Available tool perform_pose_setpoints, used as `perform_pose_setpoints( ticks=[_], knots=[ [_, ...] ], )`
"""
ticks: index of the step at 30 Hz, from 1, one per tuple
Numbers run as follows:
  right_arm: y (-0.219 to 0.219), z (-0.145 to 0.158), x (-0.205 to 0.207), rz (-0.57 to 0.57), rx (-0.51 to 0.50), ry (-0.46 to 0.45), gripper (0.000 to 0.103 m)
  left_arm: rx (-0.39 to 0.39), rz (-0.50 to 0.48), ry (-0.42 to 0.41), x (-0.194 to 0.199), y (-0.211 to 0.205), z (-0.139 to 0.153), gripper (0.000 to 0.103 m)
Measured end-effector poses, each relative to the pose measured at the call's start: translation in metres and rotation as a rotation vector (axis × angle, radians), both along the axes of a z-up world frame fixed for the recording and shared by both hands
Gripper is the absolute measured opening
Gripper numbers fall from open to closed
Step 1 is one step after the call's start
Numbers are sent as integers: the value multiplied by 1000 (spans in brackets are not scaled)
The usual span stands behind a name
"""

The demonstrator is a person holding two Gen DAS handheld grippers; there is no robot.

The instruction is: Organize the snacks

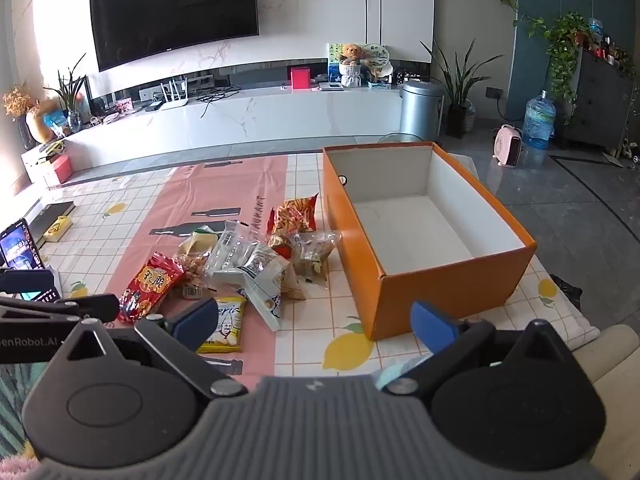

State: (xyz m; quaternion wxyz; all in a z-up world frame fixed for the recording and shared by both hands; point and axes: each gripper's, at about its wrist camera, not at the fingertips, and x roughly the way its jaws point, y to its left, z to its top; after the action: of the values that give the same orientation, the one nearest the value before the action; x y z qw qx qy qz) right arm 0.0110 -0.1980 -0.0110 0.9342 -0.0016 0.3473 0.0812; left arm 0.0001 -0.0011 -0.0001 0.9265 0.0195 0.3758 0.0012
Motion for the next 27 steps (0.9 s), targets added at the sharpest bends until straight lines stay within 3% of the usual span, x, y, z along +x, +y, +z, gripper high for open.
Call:
perform_pose_setpoints(
  ticks=[10, 27],
  knots=[
    [4, -6, 2, -6, -25, 25, 99, -32, 0, 18, -1, 3, 3, 95],
    [13, -4, 10, -18, -62, 30, 99, -25, -1, 10, 6, 5, -2, 95]
  ],
)
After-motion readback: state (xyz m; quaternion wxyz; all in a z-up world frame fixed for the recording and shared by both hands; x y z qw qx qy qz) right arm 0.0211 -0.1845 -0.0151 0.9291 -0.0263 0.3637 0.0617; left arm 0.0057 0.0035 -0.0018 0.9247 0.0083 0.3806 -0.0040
